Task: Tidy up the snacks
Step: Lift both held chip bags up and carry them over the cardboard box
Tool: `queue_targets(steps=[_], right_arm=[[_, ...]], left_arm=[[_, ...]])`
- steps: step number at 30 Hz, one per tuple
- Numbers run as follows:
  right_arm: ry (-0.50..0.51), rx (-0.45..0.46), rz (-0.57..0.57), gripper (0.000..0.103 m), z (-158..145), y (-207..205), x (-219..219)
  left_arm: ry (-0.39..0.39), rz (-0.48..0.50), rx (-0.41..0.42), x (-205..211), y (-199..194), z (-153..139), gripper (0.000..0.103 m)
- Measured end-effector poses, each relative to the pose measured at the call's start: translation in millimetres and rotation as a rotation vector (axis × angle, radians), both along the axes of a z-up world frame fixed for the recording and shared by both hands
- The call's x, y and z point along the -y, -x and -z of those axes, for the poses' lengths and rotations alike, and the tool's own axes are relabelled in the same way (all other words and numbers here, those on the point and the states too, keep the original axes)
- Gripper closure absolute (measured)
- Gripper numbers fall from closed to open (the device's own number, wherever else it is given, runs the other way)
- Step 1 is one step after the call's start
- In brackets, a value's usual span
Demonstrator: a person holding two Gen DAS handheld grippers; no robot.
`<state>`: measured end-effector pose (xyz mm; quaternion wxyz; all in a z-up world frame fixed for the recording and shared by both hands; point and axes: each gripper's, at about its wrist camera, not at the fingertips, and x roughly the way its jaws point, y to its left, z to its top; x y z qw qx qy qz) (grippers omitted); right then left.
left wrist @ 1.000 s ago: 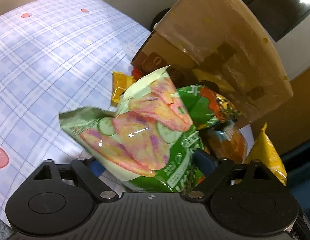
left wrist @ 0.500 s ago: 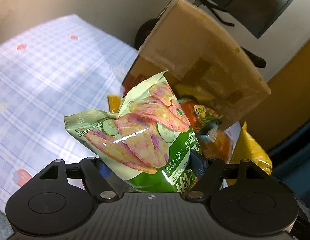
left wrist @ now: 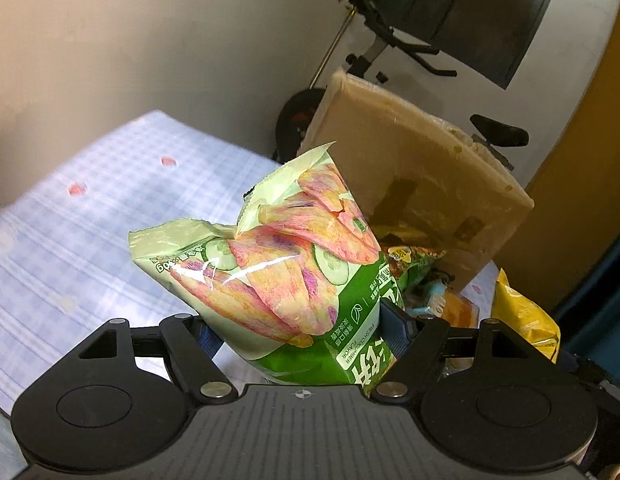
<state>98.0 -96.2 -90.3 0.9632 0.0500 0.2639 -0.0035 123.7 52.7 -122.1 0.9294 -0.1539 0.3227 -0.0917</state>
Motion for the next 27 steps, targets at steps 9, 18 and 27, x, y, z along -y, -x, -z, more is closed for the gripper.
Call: queue_targets(steps=[9, 18, 27], right_arm=[[0.002, 0.017, 0.020, 0.020, -5, 4, 5], [0.007, 0.040, 0.037, 0.020, -14, 7, 10], [0.024, 0.097, 0.033, 0.020, -39, 3, 14]], left_arm=[[-0.051, -0.002, 0.077, -3, 16, -23, 0.025], [-0.056, -0.010, 0.128, -1, 16, -41, 0.025], [-0.055, -0.010, 0.183, -5, 7, -66, 0.025]])
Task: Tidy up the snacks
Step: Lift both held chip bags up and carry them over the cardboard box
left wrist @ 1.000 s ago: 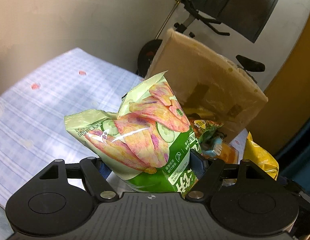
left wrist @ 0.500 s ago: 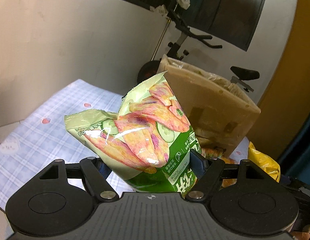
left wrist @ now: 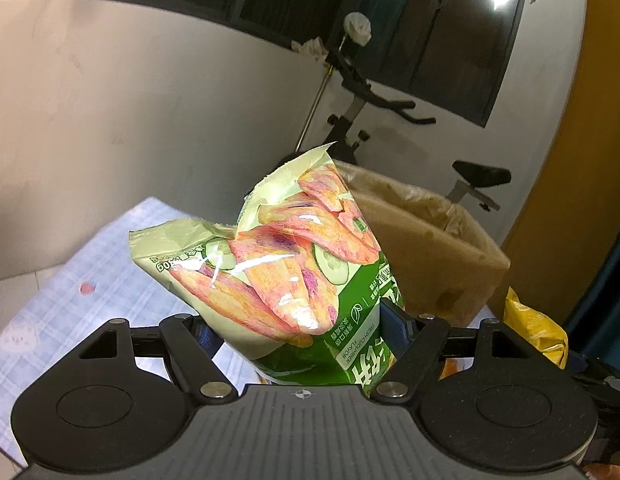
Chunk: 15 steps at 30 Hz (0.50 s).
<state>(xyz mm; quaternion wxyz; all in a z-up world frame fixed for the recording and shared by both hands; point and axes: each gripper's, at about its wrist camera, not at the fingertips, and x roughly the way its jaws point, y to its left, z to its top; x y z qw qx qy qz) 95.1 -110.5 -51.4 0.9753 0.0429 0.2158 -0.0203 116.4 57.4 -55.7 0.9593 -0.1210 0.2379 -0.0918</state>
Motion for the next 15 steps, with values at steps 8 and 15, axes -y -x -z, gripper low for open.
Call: queue_targets(steps=[8, 15], right_arm=[[0.014, 0.063, -0.018, 0.020, -30, -9, 0], [0.030, 0.085, -0.038, 0.020, -50, -29, 0]], left_arm=[[-0.020, -0.010, 0.056, -1, -10, -29, 0.025], [-0.040, -0.012, 0.072, 1, -20, -41, 0.025]])
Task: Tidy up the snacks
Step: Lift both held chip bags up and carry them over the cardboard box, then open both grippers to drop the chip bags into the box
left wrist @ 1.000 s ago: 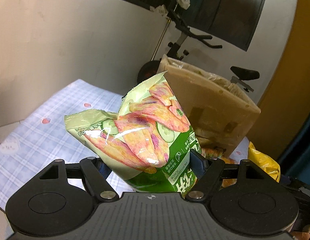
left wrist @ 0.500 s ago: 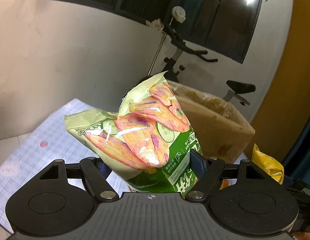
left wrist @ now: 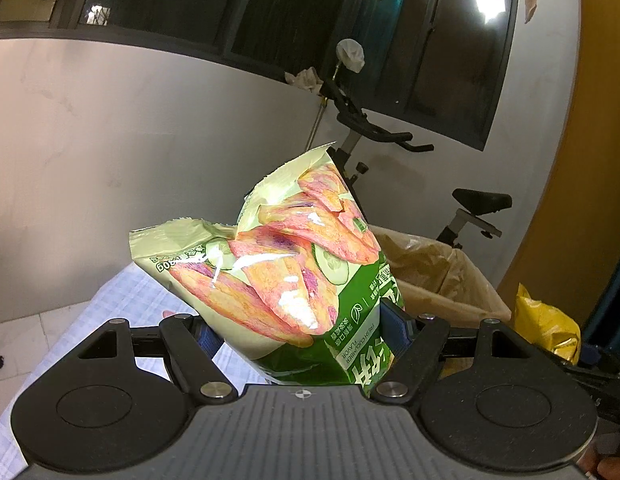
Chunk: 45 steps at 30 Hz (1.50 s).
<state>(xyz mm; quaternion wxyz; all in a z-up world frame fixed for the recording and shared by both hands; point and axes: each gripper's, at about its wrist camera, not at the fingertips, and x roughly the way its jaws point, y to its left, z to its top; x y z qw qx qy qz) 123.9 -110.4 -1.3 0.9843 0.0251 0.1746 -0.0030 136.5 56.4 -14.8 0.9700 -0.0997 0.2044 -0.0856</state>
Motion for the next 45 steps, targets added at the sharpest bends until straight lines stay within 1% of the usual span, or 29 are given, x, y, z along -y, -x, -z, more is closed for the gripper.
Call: queue_targets(steps=[5, 8, 13, 19, 27, 34, 39, 45], right_arm=[[0.020, 0.026, -0.012, 0.020, -16, -13, -2], [0.026, 0.034, -0.016, 0.020, -22, -21, -3], [0.027, 0.037, -0.023, 0.020, -28, -42, -1], [0.034, 0.039, -0.026, 0.020, -32, -72, 4], [0.043, 0.046, -0.031, 0.020, -39, -126, 16], [0.028, 0.005, -0.030, 0.020, -27, -177, 26], [0.018, -0.034, -0.038, 0.020, -15, -202, 28], [0.011, -0.087, -0.051, 0.020, 2, -219, 28]], left_arm=[[-0.028, 0.020, 0.015, 4, -9, -9, 0.025], [-0.041, 0.035, 0.028, 8, -20, -17, 0.025], [-0.059, 0.059, 0.033, 14, -40, -19, 0.025], [-0.081, 0.097, 0.035, 30, -73, -21, 0.025], [-0.096, 0.126, 0.055, 55, -125, -24, 0.025], [-0.120, 0.139, 0.044, 77, -165, -14, 0.025], [-0.160, 0.156, -0.012, 89, -186, 0, 0.028], [-0.174, 0.180, -0.070, 92, -196, 15, 0.028]])
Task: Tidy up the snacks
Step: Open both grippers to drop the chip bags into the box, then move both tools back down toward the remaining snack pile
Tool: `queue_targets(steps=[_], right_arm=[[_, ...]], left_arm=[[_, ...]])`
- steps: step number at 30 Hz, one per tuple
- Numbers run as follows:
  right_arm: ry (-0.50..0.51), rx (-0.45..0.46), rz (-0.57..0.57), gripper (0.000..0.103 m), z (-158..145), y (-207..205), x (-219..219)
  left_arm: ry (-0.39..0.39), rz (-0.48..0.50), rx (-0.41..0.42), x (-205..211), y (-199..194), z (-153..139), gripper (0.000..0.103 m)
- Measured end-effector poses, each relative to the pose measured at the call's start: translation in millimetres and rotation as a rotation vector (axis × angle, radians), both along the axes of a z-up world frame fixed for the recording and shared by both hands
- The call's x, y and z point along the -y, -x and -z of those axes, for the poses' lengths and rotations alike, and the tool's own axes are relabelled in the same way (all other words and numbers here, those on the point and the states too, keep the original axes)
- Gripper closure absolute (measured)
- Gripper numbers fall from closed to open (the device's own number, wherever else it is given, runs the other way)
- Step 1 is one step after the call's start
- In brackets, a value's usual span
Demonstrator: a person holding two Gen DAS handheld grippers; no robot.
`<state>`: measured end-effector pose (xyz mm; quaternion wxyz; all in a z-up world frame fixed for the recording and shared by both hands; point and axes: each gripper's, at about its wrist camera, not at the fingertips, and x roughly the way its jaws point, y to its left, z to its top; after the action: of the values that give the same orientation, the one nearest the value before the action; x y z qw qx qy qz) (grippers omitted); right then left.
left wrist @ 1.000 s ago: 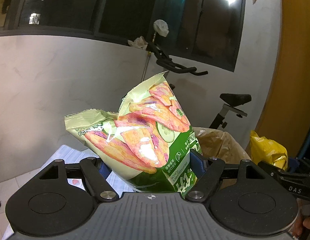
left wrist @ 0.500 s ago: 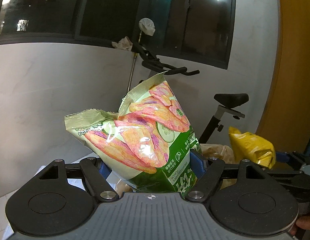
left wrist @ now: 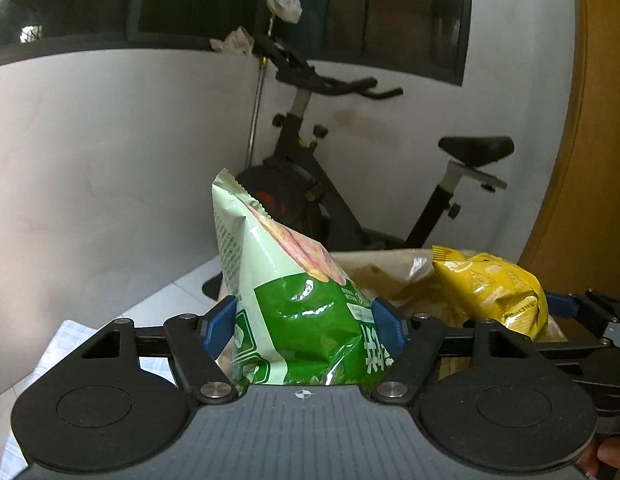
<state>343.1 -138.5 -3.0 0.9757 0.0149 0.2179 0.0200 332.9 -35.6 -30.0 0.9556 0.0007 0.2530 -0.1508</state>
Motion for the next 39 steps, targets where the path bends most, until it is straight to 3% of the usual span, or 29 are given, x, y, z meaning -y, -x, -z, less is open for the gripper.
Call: queue_targets(steps=[5, 9, 20, 23, 28, 39], right_arm=[[-0.008, -0.040, -0.008, 0.020, 10, -4, 0], [-0.018, -0.062, -0.006, 0.019, 11, -7, 0], [-0.064, -0.084, 0.008, 0.017, 8, 0, 4], [-0.056, -0.097, 0.008, 0.009, 6, 4, 1], [-0.108, -0.137, 0.001, 0.009, 8, 3, 4], [-0.126, -0.069, 0.015, 0.009, -21, 49, 4]], left_arm=[[0.010, 0.027, -0.019, -3, -3, -3, 0.026], [0.039, 0.041, -0.008, -5, -4, -11, 0.016], [0.022, 0.010, 0.011, -8, 3, -23, 0.016], [0.023, -0.007, 0.017, -12, 7, -27, 0.016], [0.022, -0.019, 0.027, -19, 16, -32, 0.016], [0.003, -0.052, 0.041, -45, 40, -45, 0.016]])
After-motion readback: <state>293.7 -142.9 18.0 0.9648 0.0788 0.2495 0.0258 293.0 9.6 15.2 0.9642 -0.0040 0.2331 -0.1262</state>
